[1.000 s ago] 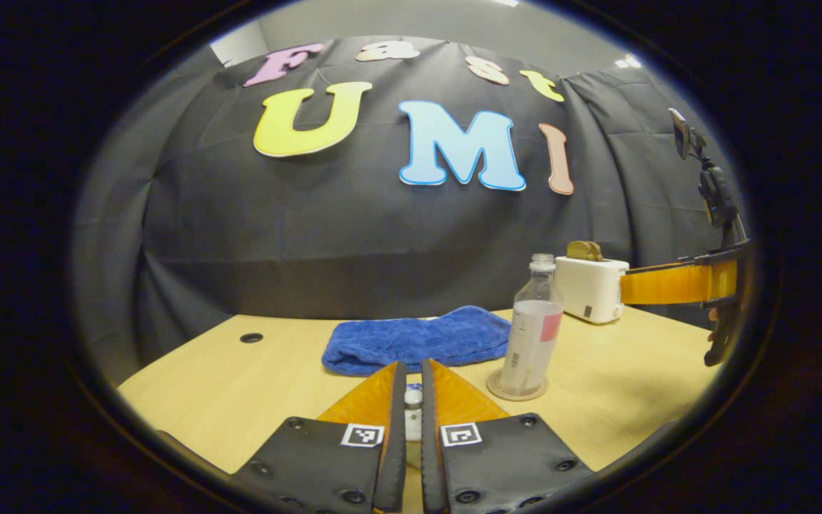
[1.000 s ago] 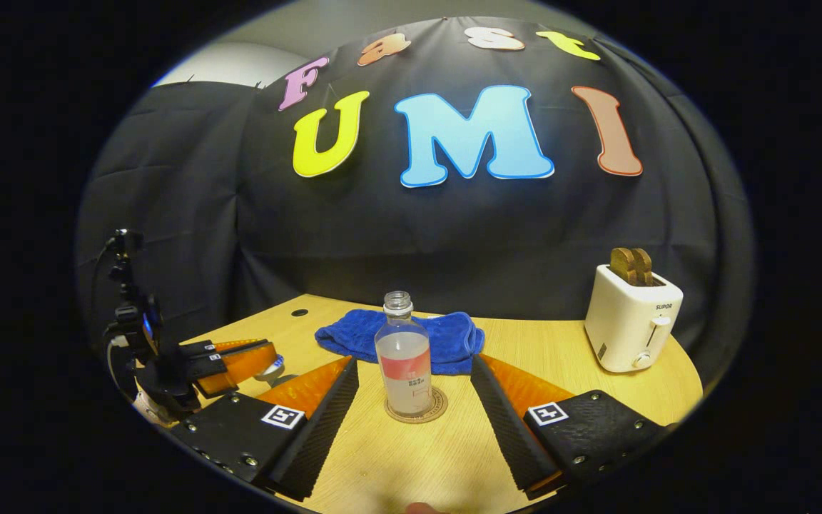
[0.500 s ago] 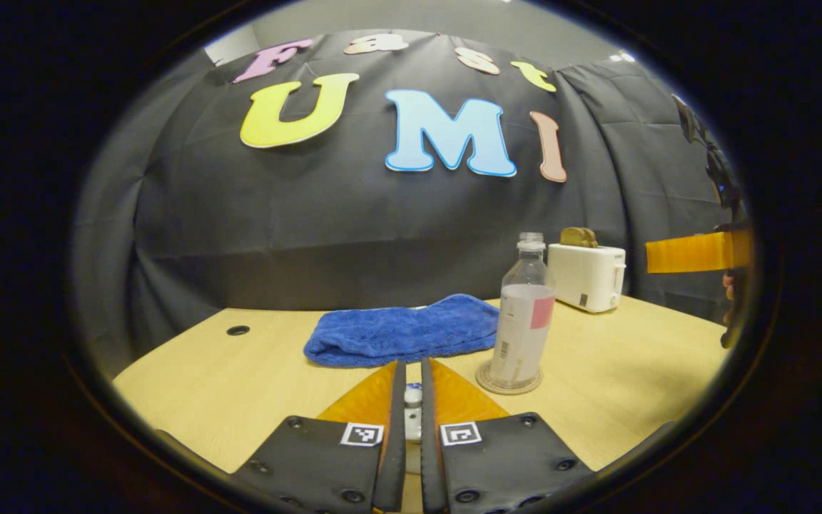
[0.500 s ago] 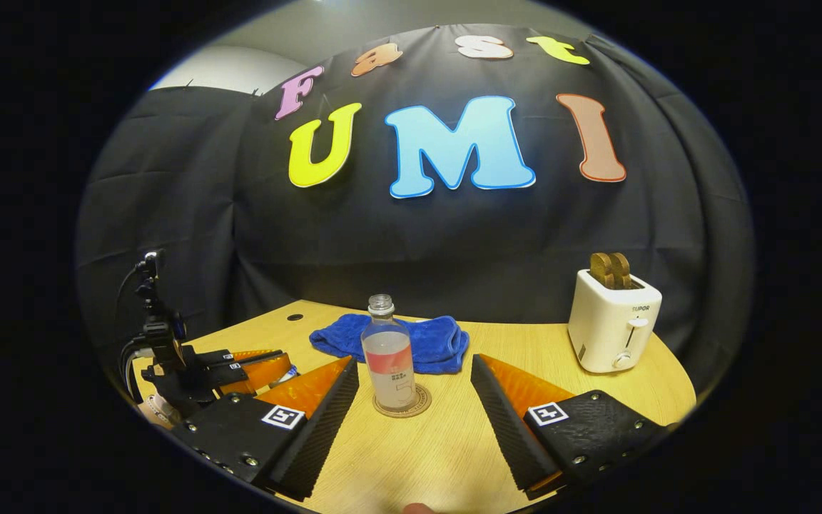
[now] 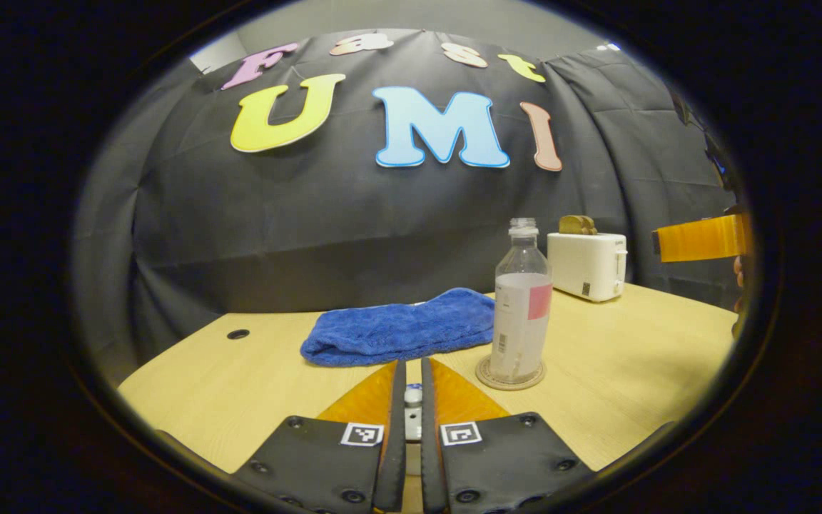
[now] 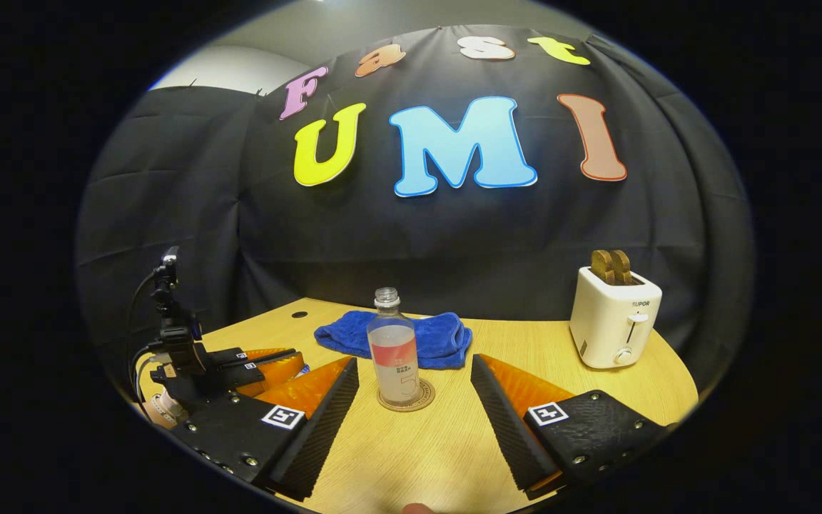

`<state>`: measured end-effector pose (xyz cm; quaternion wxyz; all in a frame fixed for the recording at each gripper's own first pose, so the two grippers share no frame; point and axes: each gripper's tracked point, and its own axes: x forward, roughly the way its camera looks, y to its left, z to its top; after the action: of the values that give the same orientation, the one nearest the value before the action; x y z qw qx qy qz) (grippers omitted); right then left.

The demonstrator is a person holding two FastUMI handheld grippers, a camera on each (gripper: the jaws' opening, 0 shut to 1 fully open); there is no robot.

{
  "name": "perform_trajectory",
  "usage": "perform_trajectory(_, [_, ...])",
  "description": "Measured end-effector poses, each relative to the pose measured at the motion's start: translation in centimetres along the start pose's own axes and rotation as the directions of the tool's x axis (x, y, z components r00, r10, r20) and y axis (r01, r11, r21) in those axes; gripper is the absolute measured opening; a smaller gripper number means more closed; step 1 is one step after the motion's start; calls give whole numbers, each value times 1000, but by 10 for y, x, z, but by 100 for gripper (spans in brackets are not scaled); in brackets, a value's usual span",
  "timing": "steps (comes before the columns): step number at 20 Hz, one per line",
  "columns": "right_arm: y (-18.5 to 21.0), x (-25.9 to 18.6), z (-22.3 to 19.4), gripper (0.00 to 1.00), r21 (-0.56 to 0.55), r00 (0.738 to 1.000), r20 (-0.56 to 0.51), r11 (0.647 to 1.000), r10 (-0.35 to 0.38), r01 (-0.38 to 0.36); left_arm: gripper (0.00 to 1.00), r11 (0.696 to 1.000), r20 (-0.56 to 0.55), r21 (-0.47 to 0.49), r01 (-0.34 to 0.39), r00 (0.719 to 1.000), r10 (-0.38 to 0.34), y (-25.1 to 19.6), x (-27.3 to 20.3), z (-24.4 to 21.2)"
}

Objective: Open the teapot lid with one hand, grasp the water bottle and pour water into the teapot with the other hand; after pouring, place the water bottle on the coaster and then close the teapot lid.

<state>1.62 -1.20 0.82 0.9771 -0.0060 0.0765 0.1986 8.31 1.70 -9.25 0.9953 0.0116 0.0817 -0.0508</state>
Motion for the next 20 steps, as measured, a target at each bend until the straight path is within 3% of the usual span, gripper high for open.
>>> perform_trajectory(3, [3,-6,-1,98,2,1000,10,1000,-5,5,24,1000,-3,-17,-7,1000,7,1,-4,1])
perform_trajectory(7, [14,-13,-5,98,26,999,36,999,-29,28,21,1000,31,-27,-14,999,15,-2,-28,17])
perform_trajectory(12, [29,-22,-15,98,4,997,52,999,-54,54,24,998,83,-55,4,997,1,-14,-72,36])
perform_trajectory(20, [52,-47,-34,98,-26,980,117,986,-158,162,24,998,110,-49,-26,993,32,-25,-134,34])
